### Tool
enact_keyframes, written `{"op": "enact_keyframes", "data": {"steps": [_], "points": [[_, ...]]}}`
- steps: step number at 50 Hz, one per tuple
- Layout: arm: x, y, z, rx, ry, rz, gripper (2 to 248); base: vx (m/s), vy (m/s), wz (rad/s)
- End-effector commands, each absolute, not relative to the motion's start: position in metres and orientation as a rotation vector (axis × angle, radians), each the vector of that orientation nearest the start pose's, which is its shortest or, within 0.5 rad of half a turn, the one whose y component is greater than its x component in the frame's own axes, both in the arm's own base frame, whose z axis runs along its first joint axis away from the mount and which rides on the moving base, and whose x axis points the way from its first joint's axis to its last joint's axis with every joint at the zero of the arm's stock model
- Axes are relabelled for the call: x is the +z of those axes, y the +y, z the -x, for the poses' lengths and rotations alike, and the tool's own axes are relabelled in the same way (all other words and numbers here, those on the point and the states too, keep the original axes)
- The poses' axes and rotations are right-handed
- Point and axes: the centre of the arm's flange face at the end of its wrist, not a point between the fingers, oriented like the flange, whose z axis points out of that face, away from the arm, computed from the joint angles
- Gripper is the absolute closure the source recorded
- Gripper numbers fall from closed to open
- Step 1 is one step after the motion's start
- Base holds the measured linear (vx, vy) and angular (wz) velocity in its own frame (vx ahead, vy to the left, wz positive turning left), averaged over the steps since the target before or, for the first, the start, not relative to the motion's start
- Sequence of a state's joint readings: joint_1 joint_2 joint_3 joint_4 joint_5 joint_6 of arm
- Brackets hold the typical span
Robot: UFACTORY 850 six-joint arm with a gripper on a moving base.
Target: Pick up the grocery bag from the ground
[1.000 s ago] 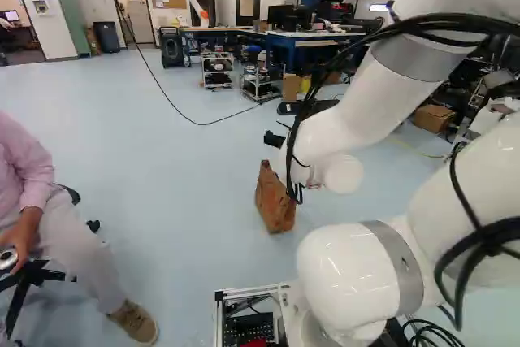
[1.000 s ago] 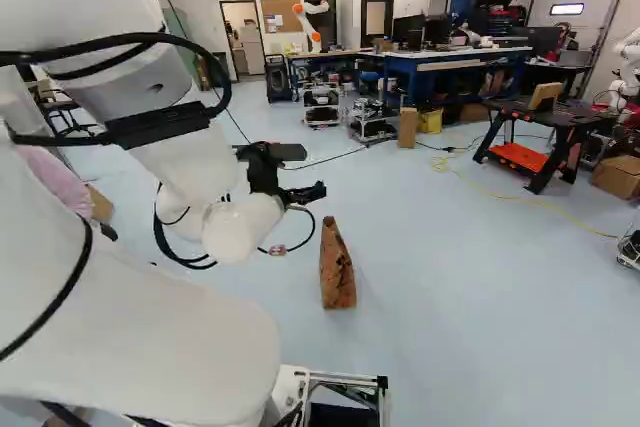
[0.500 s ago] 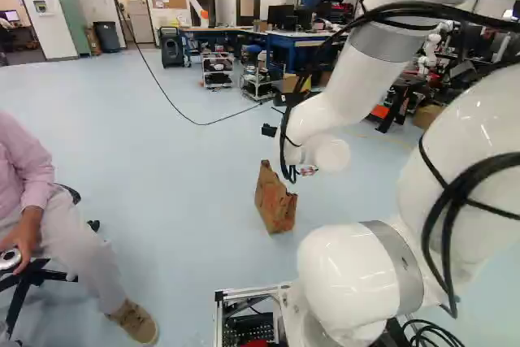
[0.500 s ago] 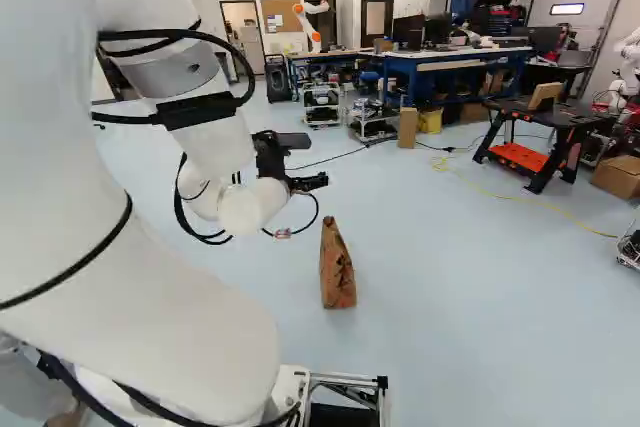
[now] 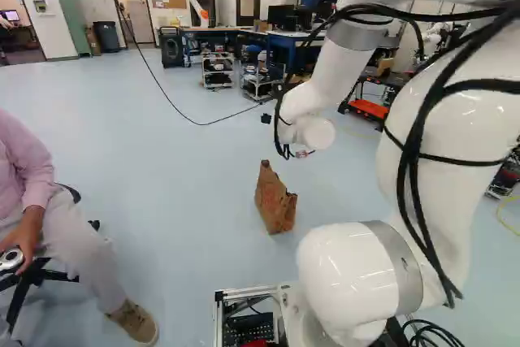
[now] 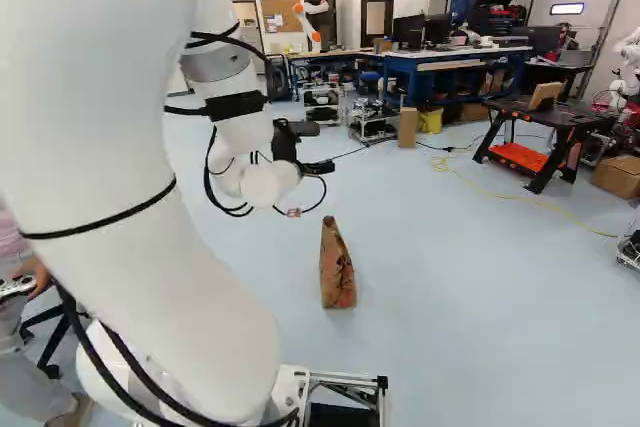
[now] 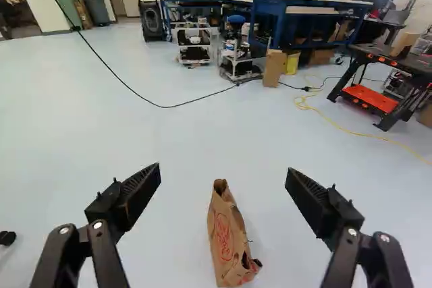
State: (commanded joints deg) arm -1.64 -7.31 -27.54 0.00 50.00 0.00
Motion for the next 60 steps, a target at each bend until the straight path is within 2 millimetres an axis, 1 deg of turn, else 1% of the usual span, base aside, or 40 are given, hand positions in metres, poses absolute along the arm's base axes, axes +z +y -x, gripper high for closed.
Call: {"op": "enact_keyframes", "data": {"steps": [14,22,40,60], "points": [[0.370,-0.022,-0.469,-1.840,0.062,2.580,3,0.000,0.000,0.000],[0.357,-0.028,-0.495,-1.828,0.073,2.594,3,0.000,0.000,0.000],[0.313,-0.039,-0.541,-1.754,0.095,2.652,3,0.000,0.000,0.000],[0.250,-0.051,-0.586,-1.524,0.120,2.791,3,0.000,0.000,0.000]]}}
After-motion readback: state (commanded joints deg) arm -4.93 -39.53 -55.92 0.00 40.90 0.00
